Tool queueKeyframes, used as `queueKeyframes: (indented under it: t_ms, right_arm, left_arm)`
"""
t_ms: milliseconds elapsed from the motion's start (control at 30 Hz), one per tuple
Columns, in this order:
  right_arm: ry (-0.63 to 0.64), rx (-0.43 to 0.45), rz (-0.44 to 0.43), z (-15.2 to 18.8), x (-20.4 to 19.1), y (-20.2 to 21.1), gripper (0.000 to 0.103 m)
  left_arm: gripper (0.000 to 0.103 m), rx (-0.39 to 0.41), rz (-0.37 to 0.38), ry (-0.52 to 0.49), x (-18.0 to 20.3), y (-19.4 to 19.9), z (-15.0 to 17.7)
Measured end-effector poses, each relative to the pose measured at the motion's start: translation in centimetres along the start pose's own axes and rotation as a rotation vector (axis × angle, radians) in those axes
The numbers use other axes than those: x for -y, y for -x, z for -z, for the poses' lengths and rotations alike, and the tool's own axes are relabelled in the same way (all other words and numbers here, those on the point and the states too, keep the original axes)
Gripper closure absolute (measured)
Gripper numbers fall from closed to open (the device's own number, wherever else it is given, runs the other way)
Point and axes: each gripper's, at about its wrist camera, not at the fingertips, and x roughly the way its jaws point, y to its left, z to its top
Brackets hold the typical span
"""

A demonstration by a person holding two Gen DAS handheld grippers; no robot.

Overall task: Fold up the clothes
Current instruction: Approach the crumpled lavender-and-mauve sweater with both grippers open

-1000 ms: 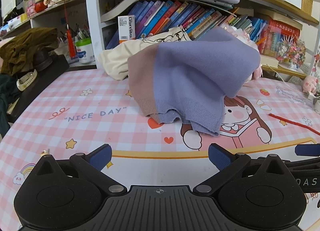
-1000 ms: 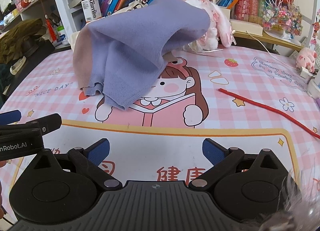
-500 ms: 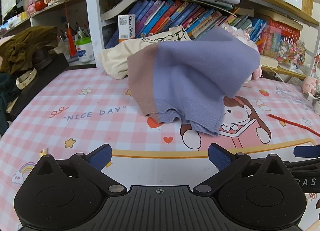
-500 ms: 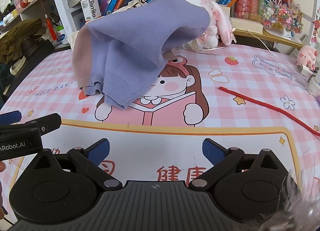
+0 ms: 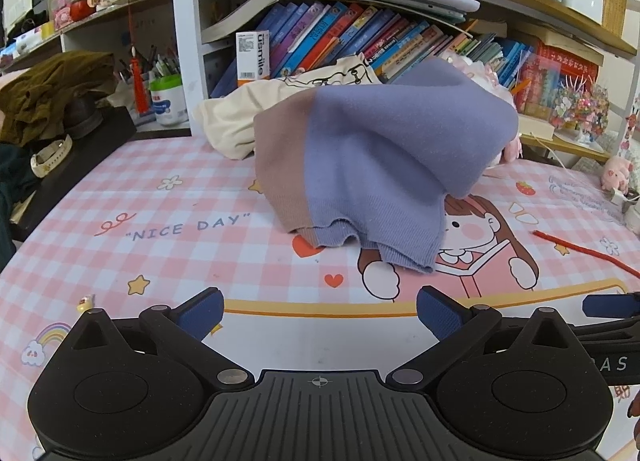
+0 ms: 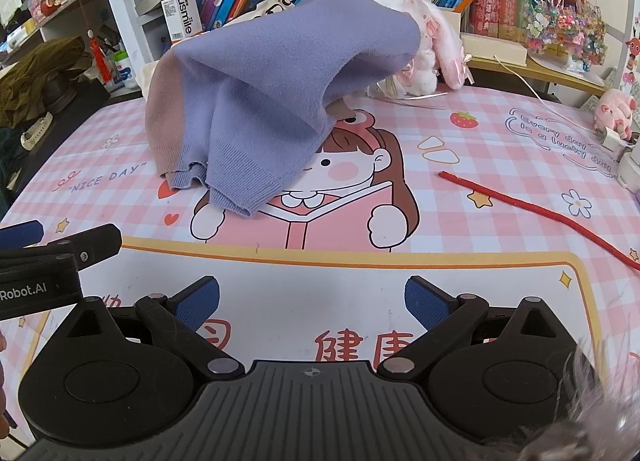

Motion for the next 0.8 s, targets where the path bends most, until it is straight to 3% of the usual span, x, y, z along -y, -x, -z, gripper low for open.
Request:
queueKeyframes:
  t_ms: [800]
  right_arm:
    - [0.017, -0.029, -0.057, 0.0, 1.1, -0.5, 0.003]
  left_arm:
    - [0.0, -0.029, -0.053, 0.013, 1.1, 0.1, 0.4]
